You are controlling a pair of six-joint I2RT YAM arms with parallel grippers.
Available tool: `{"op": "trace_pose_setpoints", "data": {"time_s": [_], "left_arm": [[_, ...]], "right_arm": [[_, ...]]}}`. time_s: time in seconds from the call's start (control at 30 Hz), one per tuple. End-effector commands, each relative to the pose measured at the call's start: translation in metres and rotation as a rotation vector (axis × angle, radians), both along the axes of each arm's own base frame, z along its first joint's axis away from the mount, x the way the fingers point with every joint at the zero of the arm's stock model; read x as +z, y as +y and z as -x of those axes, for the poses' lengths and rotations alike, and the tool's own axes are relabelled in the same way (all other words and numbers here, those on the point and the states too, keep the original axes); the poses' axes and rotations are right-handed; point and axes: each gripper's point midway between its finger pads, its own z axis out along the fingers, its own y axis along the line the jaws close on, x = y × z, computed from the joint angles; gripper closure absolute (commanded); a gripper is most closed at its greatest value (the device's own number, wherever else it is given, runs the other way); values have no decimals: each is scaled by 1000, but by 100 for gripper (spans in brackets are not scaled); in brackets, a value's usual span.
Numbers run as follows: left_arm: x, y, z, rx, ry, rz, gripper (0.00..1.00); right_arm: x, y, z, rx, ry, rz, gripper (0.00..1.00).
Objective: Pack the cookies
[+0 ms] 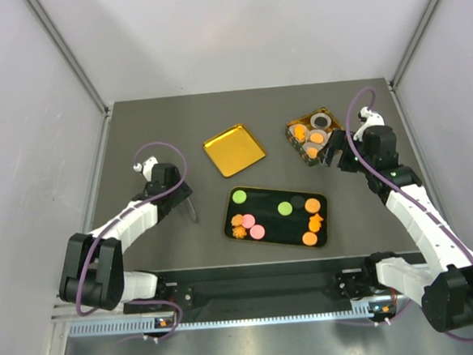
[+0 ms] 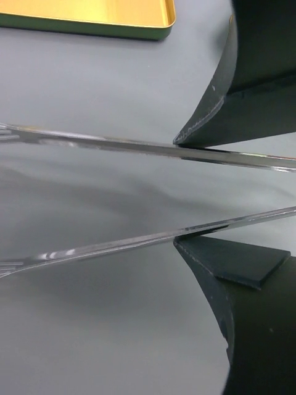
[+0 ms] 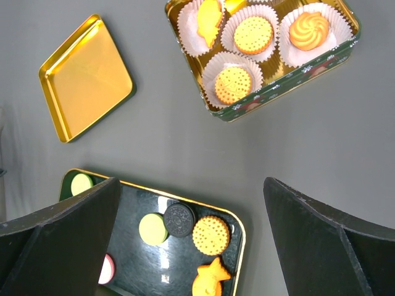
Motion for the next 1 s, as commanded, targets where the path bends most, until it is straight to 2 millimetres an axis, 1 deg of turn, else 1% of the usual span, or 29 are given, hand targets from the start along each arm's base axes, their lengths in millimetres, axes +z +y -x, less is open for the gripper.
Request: {"op": "trace_pose_setpoints", "data": {"time_s": [0.0, 0.13, 0.17, 0.23, 0.4, 0.53, 0.67, 0.77, 0.8, 0.9, 0.93, 0.97], "left_arm": [[9, -3, -13, 16, -64, 34, 37], [10, 1, -12, 27, -62, 22, 31], [10, 0, -11, 27, -63, 20, 27], [11, 1, -11, 31, -63, 21, 25], [13, 2, -10, 33, -64, 16, 17], [19, 4, -11, 39, -68, 11, 12], [25, 6, -9, 47, -71, 1, 11], [37, 9, -9, 58, -88, -5, 11], [47, 10, -11, 62, -109, -2, 11], [57, 10, -8, 50, -106, -9, 12], [67, 9, -10, 48, -125, -2, 12], [70, 7, -10, 37, -129, -2, 13]], "right_arm": [[21, 5, -8, 13, -67, -14, 0], [22, 4, -8, 12, -70, -12, 0], [22, 5, -8, 13, -70, -14, 0], [21, 5, -7, 16, -68, -15, 0], [22, 5, -7, 16, -70, -16, 0], [21, 5, -8, 15, -69, -17, 0], [21, 6, -8, 17, -71, -17, 0], [22, 7, -7, 22, -73, -21, 0], [22, 7, -7, 22, -71, -23, 0], [23, 8, -8, 24, -74, -26, 0], [23, 8, -7, 26, -73, -26, 0], [23, 8, -7, 27, -74, -27, 0]]}}
